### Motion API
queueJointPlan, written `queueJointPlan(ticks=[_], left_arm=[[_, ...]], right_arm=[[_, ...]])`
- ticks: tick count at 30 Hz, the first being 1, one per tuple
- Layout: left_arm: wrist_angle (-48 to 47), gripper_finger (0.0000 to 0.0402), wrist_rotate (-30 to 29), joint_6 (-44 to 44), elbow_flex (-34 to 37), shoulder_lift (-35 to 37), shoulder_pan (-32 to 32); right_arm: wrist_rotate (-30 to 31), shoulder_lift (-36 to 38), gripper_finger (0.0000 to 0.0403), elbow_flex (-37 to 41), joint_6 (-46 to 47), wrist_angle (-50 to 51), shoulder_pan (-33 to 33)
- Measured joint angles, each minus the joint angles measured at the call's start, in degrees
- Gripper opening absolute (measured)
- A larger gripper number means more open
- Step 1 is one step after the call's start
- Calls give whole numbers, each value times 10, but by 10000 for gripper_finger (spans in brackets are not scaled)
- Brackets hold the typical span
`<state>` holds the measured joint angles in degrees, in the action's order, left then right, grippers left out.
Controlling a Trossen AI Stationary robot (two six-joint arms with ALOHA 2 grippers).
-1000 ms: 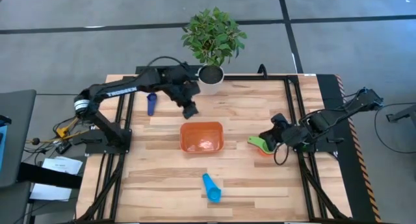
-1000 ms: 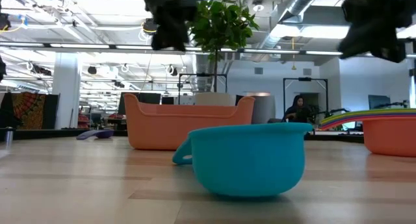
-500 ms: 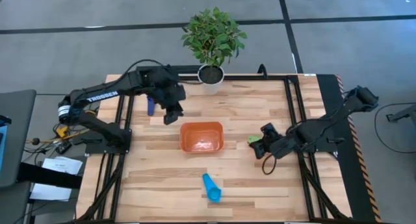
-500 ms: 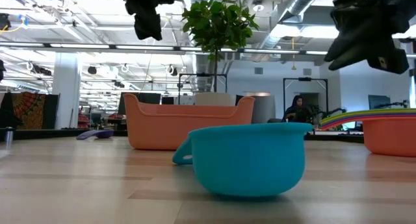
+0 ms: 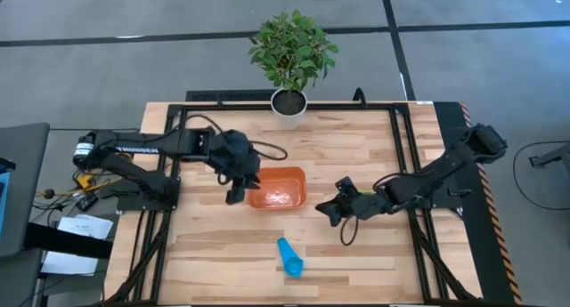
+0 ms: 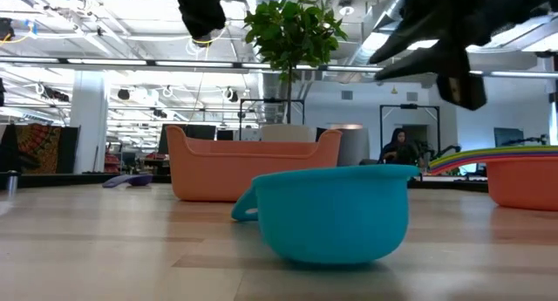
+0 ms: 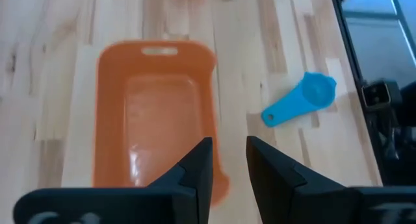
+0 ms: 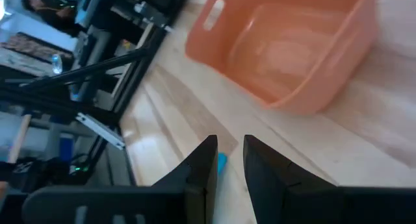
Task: Nest measuring cups in basket
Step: Stack the light blue measuring cup on top of the green measuring cup
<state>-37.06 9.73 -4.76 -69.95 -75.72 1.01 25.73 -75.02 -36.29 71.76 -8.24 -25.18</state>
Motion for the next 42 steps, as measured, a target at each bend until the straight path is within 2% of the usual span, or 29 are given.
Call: queueJointPlan(ticks=[7,11,17,21,23,29,33,37,40,42], left_arm=[[92,79,-69,-101,0,0,-67],[147,79,-122,-138,0,0,-116],[189,79,-205,-181,0,0,-189],[221,79,-233,-223,0,-5,-228],[233,79,-249,-241,0,-16,-244],[258,79,-251,-245,0,-70,-266],[259,79,-244,-204,0,-104,-258],[263,79,-182,-165,0,-126,-237],[257,79,-137,-146,0,-133,-229],[251,79,-127,-130,0,-133,-230]], right_arm=[[-59,-29,97,-1,-37,-45,11],[-65,-30,97,-13,-70,-41,-1],[-65,-30,97,-42,-180,-44,-13],[-113,-30,97,-49,-272,-43,-14],[-125,-30,97,-49,-286,-43,-14],[-106,-30,87,-50,-190,-33,-15],[24,-30,48,-87,-180,3,-63],[84,-66,9,-156,-94,142,-87],[90,-123,18,-225,9,245,-99],[82,-167,29,-268,62,315,-109]])
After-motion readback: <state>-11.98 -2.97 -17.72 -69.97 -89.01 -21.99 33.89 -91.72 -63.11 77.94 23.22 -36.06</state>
